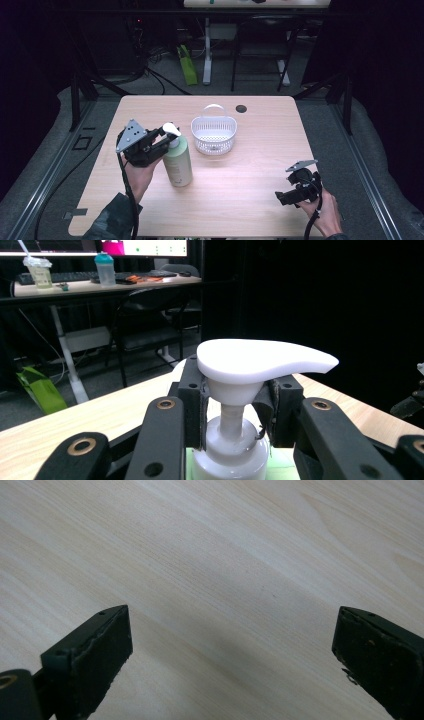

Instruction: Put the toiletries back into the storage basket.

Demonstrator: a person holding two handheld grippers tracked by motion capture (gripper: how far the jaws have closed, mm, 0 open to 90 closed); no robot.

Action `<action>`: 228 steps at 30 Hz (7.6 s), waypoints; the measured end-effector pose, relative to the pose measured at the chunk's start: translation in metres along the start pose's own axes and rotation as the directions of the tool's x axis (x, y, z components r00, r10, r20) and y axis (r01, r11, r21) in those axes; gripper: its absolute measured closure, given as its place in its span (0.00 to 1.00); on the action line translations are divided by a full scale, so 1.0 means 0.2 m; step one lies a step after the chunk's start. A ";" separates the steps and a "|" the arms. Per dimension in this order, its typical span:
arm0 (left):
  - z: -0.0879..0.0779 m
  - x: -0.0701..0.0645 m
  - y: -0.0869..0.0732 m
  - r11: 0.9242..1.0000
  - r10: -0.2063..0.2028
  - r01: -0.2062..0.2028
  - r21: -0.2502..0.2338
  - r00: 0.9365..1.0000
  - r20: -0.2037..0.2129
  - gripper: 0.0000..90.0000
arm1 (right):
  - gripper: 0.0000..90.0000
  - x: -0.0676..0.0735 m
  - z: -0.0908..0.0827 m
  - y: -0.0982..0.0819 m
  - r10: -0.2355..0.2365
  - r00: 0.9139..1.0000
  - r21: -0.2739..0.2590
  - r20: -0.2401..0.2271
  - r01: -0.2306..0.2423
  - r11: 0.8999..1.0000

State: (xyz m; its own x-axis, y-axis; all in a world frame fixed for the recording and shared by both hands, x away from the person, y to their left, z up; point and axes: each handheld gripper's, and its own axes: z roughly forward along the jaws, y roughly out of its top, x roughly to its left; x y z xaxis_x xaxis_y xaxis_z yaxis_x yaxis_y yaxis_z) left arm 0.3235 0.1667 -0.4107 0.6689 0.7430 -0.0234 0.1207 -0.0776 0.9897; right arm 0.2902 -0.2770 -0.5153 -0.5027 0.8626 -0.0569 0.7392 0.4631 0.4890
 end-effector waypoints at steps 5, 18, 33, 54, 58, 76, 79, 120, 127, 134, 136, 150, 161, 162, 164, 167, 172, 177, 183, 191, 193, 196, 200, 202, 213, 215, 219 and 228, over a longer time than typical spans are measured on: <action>-0.01 0.00 0.02 1.000 0.004 -0.004 0.001 1.000 -0.006 0.75 | 0.03 0.00 0.00 0.00 -0.001 1.000 0.001 0.001 0.001 1.000; -0.01 0.00 0.09 1.000 0.003 -0.003 -0.023 1.000 -0.018 0.75 | 0.03 0.00 0.00 0.00 -0.003 1.000 0.003 -0.003 0.003 1.000; 0.03 0.01 0.17 0.999 -0.002 0.001 -0.045 1.000 -0.005 0.75 | 0.03 0.00 0.00 -0.01 0.001 1.000 0.005 -0.007 -0.001 1.000; 0.06 0.00 0.27 0.998 0.004 -0.003 -0.064 1.000 0.010 0.75 | 0.04 0.00 0.00 -0.01 -0.009 1.000 0.006 -0.002 0.009 1.000; 0.07 0.00 0.29 0.998 0.005 -0.004 -0.065 1.000 0.013 0.75 | 0.04 0.00 0.00 -0.01 -0.008 1.000 0.007 -0.002 0.008 1.000; 0.10 -0.03 0.42 0.995 0.031 -0.029 -0.094 0.999 0.025 0.75 | 0.04 0.00 0.00 -0.01 -0.008 1.000 0.006 -0.004 0.008 1.000; 0.11 -0.03 0.44 0.994 0.032 -0.029 -0.103 0.999 0.026 0.75 | 0.04 0.00 0.00 -0.01 -0.008 1.000 0.006 -0.005 0.008 1.000; 0.33 -0.04 0.63 0.988 0.071 -0.067 -0.136 0.997 0.021 0.75 | 0.05 -0.01 0.00 -0.02 -0.007 1.000 0.007 -0.011 0.007 1.000; 0.39 -0.03 0.65 0.989 0.087 -0.085 -0.125 0.996 0.013 0.75 | 0.05 -0.01 0.00 -0.02 -0.007 1.000 0.007 -0.018 0.007 1.000; 0.44 -0.03 0.66 0.988 0.092 -0.090 -0.122 0.996 0.009 0.75 | 0.05 -0.01 0.00 -0.02 -0.005 1.000 0.007 -0.021 0.005 1.000; 0.46 -0.03 0.67 0.988 0.094 -0.093 -0.121 0.995 0.010 0.75 | 0.05 -0.01 0.00 -0.02 -0.004 1.000 0.007 -0.022 0.004 1.000; 0.55 -0.03 0.66 0.988 0.108 -0.106 -0.115 0.994 0.011 0.75 | 0.05 0.00 -0.01 -0.02 -0.003 1.000 0.003 -0.030 0.003 1.000; 0.61 -0.02 0.63 0.989 0.106 -0.105 -0.108 0.994 0.001 0.75 | 0.05 0.00 -0.01 -0.02 -0.014 1.000 0.002 -0.025 0.014 1.000; 0.62 -0.02 0.63 0.989 0.106 -0.106 -0.108 0.994 0.001 0.75 | 0.05 0.00 -0.01 -0.02 -0.014 1.000 0.002 -0.026 0.014 1.000; 0.63 -0.01 0.63 0.989 0.108 -0.107 -0.104 0.994 -0.001 0.75 | 0.05 0.00 -0.01 -0.02 -0.006 1.000 0.006 -0.030 0.007 1.000; 0.66 -0.01 0.61 0.989 0.112 -0.111 -0.100 0.994 0.003 0.75 | 0.05 0.00 -0.01 -0.02 -0.011 0.999 0.003 -0.032 0.011 1.000; 0.69 0.00 0.58 0.990 0.109 -0.109 -0.085 0.994 -0.002 0.75 | 0.05 0.00 -0.01 -0.02 -0.017 0.999 0.004 -0.031 0.017 1.000; 0.72 0.01 0.56 0.992 0.099 -0.099 -0.080 0.995 -0.007 0.75 | 0.05 0.00 -0.01 -0.02 -0.017 0.999 0.006 -0.032 0.017 1.000; 0.74 0.02 0.53 0.993 0.086 -0.087 -0.080 0.996 -0.015 0.75 | 0.05 0.00 -0.01 -0.03 -0.018 0.999 0.004 -0.032 0.019 1.000; 0.77 0.02 0.50 0.993 0.081 -0.082 -0.079 0.996 -0.021 0.75 | 0.05 0.00 -0.01 -0.03 -0.017 0.999 0.003 -0.033 0.018 1.000; 0.78 0.02 0.49 0.994 0.082 -0.084 -0.075 0.996 -0.021 0.75 | 0.05 0.00 -0.01 -0.03 -0.013 0.999 0.002 -0.037 0.013 1.000; 0.79 0.02 0.48 0.994 0.082 -0.083 -0.070 0.996 -0.021 0.75 | 0.05 0.00 -0.02 -0.03 -0.011 0.999 0.004 -0.037 0.011 1.000; 0.80 0.02 0.45 0.994 0.082 -0.084 -0.068 0.996 -0.024 0.75 | 0.05 0.00 -0.02 -0.03 -0.016 0.999 -0.002 -0.031 0.016 1.000; 0.81 0.02 0.44 0.994 0.082 -0.084 -0.064 0.996 -0.025 0.75 | 0.05 0.00 -0.02 -0.03 -0.015 0.999 -0.001 -0.032 0.015 1.000; 0.84 0.02 0.39 0.996 0.078 -0.079 -0.047 0.997 -0.025 0.75 | 0.05 0.00 -0.02 -0.03 -0.013 0.999 0.000 -0.037 0.013 1.000; 0.84 0.02 0.38 0.996 0.078 -0.079 -0.044 0.997 -0.024 0.75 | 0.05 0.00 -0.02 -0.03 -0.012 0.999 0.002 -0.037 0.012 1.000; 0.85 0.02 0.37 0.996 0.074 -0.075 -0.044 0.997 -0.025 0.75 | 0.06 0.00 -0.02 -0.03 -0.012 0.999 0.001 -0.037 0.012 1.000; 0.88 0.01 0.32 0.997 0.079 -0.080 -0.016 0.997 -0.025 0.75 | 0.06 0.00 -0.02 -0.03 -0.015 0.999 0.003 -0.035 0.015 1.000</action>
State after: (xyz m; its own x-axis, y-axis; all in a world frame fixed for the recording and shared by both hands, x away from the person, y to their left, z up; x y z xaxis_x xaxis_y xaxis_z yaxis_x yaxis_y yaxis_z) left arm 0.4615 0.0469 -0.3730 0.6574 0.7512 0.0588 0.0550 -0.1257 0.9905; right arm 0.2840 -0.2803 -0.5146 -0.5294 0.8477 -0.0337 0.7328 0.4769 0.4853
